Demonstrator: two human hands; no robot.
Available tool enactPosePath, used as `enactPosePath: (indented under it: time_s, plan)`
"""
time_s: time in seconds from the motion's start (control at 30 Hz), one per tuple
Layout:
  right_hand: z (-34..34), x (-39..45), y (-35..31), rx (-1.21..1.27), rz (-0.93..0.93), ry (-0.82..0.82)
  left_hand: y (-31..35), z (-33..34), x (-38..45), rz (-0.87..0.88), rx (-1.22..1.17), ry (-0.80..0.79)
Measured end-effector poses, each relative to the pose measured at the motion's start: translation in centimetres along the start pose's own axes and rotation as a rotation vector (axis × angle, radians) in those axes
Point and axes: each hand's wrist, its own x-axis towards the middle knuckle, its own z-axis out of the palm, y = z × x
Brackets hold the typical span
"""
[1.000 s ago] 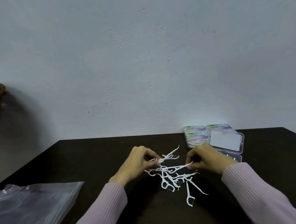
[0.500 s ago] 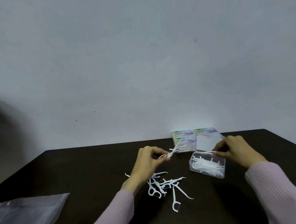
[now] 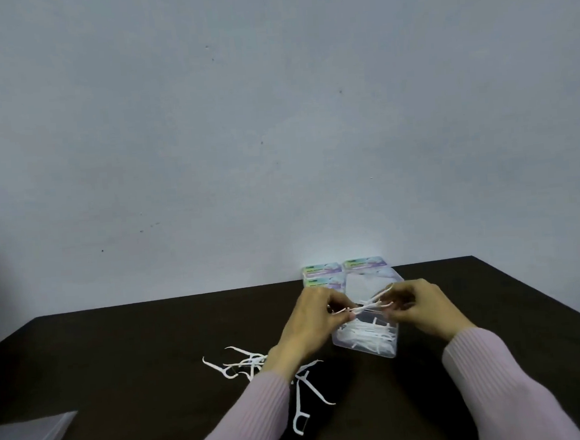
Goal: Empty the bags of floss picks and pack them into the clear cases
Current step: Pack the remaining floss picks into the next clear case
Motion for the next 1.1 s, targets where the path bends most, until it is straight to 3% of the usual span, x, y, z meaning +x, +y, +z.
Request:
enactPosePath:
  time_s: [0.13, 0.27, 0.43, 0.53, 0.63, 0.8, 0.9, 1.1]
  plan:
    - [-1.2, -0.1, 0.7, 0.099, 0.072, 0.100, 0.1, 1.3, 0.6, 0.023, 0.069, -0.081]
    - [-1.0, -0.1, 1.2, 0.060, 0.089, 0.039, 0.0, 2.0, 1.1, 0.021, 0.009, -0.115]
    - [-0.5, -0.1, 1.3, -0.028, 0.077, -0.036, -0.4, 1.1, 1.2, -0.077, -0.394, -0.235]
    - [-0.5, -0.1, 1.1, -0.021, 0.058, -0.036, -1.3, 0.1, 1.4, -0.128, -0.519, -0.218]
    - [-0.3, -0.1, 0.9, -0.060, 0.041, -0.016, -2.2, -0.9, 1.4, -0.139, -0.449, -0.234]
    - [-0.4, 0.0, 1.4, -0.215, 0.074, 0.100, -2.8, -2.9, 1.4, -0.161, -0.255, -0.451]
    - [-0.5, 0.0, 1.7, -0.182, 0.077, 0.096, -2.4, -3.4, 1.5, -0.149, -0.202, -0.522]
    - [0.3, 0.1, 1.0, -0.081, 0.040, 0.041, -2.2, -3.2, 1.6, -0.128, -0.199, -0.507]
